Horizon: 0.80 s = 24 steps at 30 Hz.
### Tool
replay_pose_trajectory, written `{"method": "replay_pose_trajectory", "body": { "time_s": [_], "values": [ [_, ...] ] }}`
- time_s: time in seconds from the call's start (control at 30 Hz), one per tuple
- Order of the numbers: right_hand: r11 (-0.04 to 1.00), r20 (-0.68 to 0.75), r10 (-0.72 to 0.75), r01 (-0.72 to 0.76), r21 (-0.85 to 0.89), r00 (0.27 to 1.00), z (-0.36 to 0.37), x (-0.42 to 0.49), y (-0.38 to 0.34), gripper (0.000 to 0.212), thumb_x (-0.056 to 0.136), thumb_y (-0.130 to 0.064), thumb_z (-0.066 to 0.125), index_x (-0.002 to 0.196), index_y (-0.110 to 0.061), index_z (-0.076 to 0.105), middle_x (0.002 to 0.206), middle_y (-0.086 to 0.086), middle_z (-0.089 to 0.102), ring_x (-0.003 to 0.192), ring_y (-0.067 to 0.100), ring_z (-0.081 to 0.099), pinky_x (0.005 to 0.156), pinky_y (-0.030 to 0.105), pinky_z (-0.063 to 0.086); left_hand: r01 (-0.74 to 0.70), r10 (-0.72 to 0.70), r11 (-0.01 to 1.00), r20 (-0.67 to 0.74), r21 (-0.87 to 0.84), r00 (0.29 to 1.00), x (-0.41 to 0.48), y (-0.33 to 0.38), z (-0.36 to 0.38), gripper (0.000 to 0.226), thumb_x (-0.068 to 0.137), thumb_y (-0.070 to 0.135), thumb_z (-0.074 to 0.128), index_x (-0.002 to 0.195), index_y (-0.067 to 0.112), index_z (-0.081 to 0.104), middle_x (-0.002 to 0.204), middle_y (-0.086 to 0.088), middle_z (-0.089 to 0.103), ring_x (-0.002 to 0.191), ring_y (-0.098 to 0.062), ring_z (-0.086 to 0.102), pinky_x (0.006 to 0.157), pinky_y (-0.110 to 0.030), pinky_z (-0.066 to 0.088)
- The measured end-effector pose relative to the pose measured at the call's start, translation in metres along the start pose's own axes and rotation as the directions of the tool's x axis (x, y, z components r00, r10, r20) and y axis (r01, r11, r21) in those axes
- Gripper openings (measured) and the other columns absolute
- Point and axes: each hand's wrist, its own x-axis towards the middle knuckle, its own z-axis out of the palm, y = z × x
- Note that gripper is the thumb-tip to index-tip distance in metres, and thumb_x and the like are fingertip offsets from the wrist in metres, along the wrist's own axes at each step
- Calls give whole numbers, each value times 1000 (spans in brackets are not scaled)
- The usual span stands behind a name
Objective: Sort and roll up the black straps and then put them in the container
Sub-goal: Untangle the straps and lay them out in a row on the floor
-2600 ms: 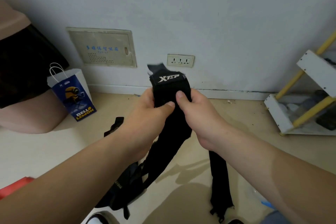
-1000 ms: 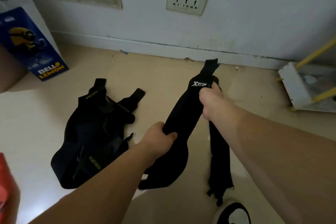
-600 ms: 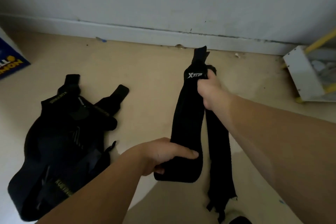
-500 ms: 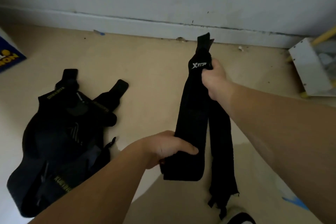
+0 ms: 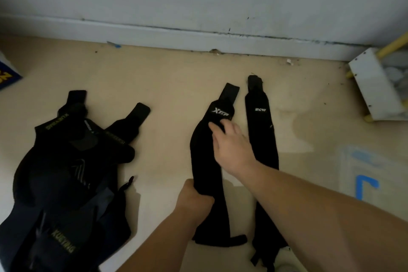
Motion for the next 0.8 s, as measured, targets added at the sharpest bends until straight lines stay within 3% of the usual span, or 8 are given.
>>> {"method": "replay_pose_trajectory", "body": {
  "time_s": [0.13, 0.23, 0.37, 0.43, 0.5, 0.6, 0.7, 0.8],
  "values": [
    [965, 148, 158, -185, 186, 976, -4, 3, -21, 64, 109, -55, 33, 165, -24, 30, 168, 8, 38, 156, 27, 28, 123, 51, 33, -44, 52, 992, -61, 121, 997, 5, -6, -3, 24, 98, 7, 49, 118, 19, 56, 105, -4, 68, 96, -24, 69, 92, -47, 61],
    [980, 267, 171, -192, 54, 949, -13, 16, -26, 92, 96, -78, 39, 169, -27, 14, 176, 8, 16, 162, 30, 12, 125, 55, 28, -72, 80, 992, -71, 102, 994, 5, 0, -6, 21, 100, 7, 47, 112, 21, 57, 102, -6, 69, 93, -27, 69, 88, -45, 62],
    [964, 257, 264, -245, -103, 930, -14, 29, -9, 91, 101, -72, 44, 167, -40, -10, 177, 10, -9, 163, 36, -1, 127, 59, 17, -108, 112, 993, -87, 53, 990, 10, 6, -9, 18, 101, 9, 53, 115, 19, 60, 100, -4, 70, 91, -26, 70, 84, -43, 62],
    [932, 105, 326, -302, -201, 939, -18, 32, 2, 89, 103, -64, 49, 166, -41, -8, 173, 14, 2, 155, 40, 16, 119, 55, 30, -83, 82, 997, -94, -7, 992, 11, 9, -8, 13, 101, 18, 63, 114, 14, 64, 100, -3, 71, 91, -23, 71, 84, -40, 62],
    [926, -30, 283, -281, -252, 959, -22, 33, 13, 82, 105, -52, 56, 168, -38, 6, 162, 16, 24, 140, 36, 35, 101, 47, 42, -25, 23, 998, -30, -66, 999, 11, 11, -8, 21, 96, 28, 75, 108, 11, 70, 99, -4, 74, 91, -22, 73, 83, -37, 63],
    [961, 1, 210, -206, -183, 978, -17, 28, 20, 66, 108, -39, 53, 167, -29, 25, 153, 13, 42, 132, 33, 47, 82, 39, 44, -11, -13, 995, 235, 101, 972, 6, 7, -2, 36, 86, 27, 84, 118, 13, 74, 112, -2, 76, 102, -20, 73, 92, -34, 61],
    [964, 78, 239, -226, -142, 968, -1, 23, 19, 68, 109, -45, 43, 169, -26, 16, 172, 13, 24, 155, 33, 27, 108, 47, 45, -154, 57, 942, 311, 299, 949, 3, 3, 4, 39, 95, 16, 69, 134, 15, 63, 125, -2, 69, 113, -20, 66, 97, -32, 56],
    [954, 195, 300, -292, -66, 934, -2, 30, 19, 78, 108, -57, 38, 170, -31, -2, 179, 4, -7, 164, 29, 0, 127, 52, 25, -166, 110, 966, 262, 200, 959, 5, 5, 3, 23, 102, 20, 60, 125, 18, 59, 118, 1, 67, 106, -18, 65, 89, -31, 54]
  ]
}}
